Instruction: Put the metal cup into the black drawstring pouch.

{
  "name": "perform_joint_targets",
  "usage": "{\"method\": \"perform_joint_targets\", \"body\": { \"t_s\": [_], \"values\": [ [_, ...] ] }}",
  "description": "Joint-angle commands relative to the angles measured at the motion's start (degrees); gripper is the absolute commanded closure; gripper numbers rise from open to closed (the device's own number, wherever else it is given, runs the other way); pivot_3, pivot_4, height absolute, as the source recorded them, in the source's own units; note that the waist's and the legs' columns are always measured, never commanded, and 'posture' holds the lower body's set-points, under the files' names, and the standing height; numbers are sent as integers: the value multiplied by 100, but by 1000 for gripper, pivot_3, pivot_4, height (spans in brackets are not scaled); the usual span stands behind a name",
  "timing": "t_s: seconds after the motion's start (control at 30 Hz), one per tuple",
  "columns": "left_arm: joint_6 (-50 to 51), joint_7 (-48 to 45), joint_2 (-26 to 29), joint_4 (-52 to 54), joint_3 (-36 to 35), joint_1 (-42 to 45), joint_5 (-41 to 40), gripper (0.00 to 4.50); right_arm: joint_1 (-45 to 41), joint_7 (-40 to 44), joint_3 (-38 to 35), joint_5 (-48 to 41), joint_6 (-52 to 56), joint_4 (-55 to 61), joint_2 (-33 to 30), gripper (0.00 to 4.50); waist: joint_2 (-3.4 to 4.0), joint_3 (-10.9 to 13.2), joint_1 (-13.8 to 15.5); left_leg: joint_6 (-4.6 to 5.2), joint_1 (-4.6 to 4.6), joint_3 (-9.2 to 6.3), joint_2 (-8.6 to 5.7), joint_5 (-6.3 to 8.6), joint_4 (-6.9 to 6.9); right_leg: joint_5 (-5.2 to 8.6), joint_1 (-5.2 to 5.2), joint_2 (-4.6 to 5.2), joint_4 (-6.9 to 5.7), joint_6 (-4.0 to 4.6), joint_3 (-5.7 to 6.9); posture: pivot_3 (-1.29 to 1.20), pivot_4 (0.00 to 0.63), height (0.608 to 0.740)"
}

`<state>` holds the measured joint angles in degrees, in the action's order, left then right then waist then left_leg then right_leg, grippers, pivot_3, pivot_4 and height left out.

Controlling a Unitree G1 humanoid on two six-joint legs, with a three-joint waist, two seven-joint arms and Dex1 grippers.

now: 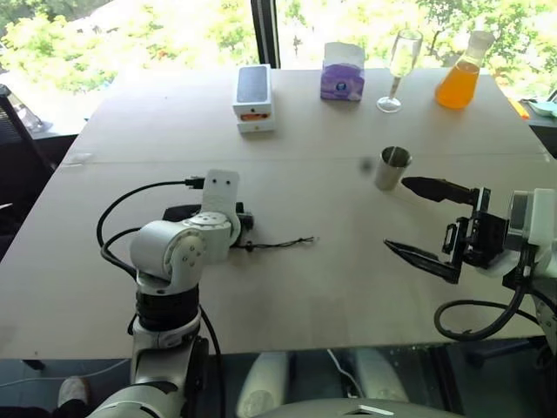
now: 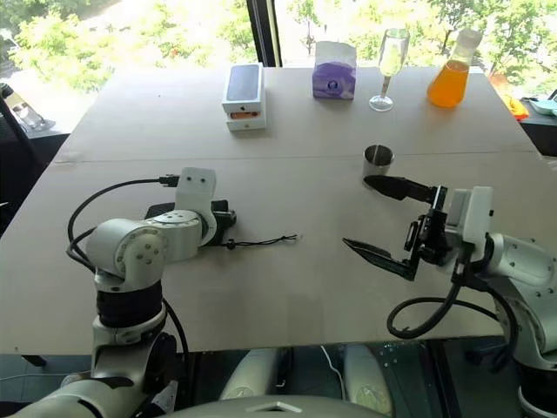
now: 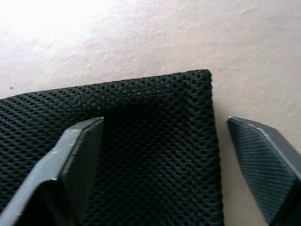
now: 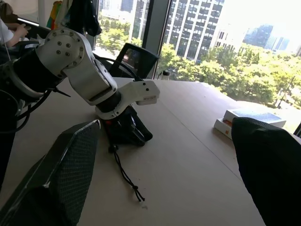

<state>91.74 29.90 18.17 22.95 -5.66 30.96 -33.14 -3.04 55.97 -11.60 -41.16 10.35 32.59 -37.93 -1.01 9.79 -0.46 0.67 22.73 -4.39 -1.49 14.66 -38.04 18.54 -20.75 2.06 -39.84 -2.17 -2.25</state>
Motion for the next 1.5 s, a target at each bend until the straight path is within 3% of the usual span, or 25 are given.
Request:
{"method": "perform_joint_targets", "body": {
  "t_s": [0.03, 0.1, 0.23, 0.37, 0.6, 0.77, 0.87, 1.07, 1.2, 1.5],
  "values": [
    [76, 362, 198, -168, -21, -154, -85, 2009, 10, -5, -115, -61, -50, 169, -45, 0, 4, -2, -42, 0, -2, 0, 1, 0, 0, 0, 0, -1, 0, 0, -1, 0, 150, 740],
    [76, 483, 206, -192, -67, -158, -235, 2685, 21, -10, -115, -48, -42, 175, -54, 0, 4, -2, -57, 3, -4, 1, 4, 2, 1, 0, -1, -4, -2, 0, -3, 0, 150, 740],
    [76, 701, 181, -273, -336, -213, -635, 4480, 21, -25, -85, 43, -63, 126, -48, 0, 4, -2, -54, 12, -5, 1, 4, 7, 1, 0, -2, -5, -3, 0, -4, 0, 150, 740],
    [76, 539, 265, -378, -587, -160, -1124, 4480, -21, -147, -30, 114, 16, 114, -26, 0, 4, -2, -45, 10, -5, 2, 3, 6, 0, 0, -1, -3, -2, 0, -5, 0, 150, 740],
    [-141, -3220, 1270, -1772, -359, 1058, -2205, 4480, -280, -1067, 316, 613, 590, 140, 79, 0, 5, -2, 26, -10, 3, -11, -9, -6, 0, 0, -4, -1, -4, 1, 17, 0, 150, 740],
    [-851, -5396, 1741, -2954, 356, 1754, -1958, 4480, -519, -1576, 690, 1247, 1383, 226, -278, 0, 4, 0, 9, -11, 12, -13, -22, -6, -4, 2, -7, 11, 5, 1, 30, 0, 150, 740],
    [-1310, -6211, 1833, -3644, 896, 2125, -1488, 4480, -703, -2103, 1018, 2166, 1842, 355, -644, 0, 6, 1, -15, -11, 14, -12, -21, -7, 7, 3, -16, 10, 9, 2, 32, 0, 150, 740],
    [-1519, -7024, 1550, -4794, 1020, 2638, -1070, 4480, -967, -2273, 1241, 2464, 2129, 167, -547, 0, 5, 1, -37, -12, 114, -19, -18, -9, -20, 2, -110, 3, -10, 1, 26, 0, 150, 740],
    [-1389, -7302, 1299, -5178, 777, 2782, -1073, 4480, -1079, -2310, 1287, 2616, 2192, 53, -477, 0, 4, 2, -31, -9, 117, -16, -24, -8, -19, 2, -108, 10, -2, 1, 32, 0, 150, 740],
    [-2426, -7624, 1247, -4838, 1466, 2385, -31, 4480, -1267, -2300, 1316, 2831, 2179, -13, -349, 0, 4, 2, -46, -9, 116, -18, -22, -8, -20, 2, -108, 8, -8, 1, 28, 0, 150, 740]
  ]
}}
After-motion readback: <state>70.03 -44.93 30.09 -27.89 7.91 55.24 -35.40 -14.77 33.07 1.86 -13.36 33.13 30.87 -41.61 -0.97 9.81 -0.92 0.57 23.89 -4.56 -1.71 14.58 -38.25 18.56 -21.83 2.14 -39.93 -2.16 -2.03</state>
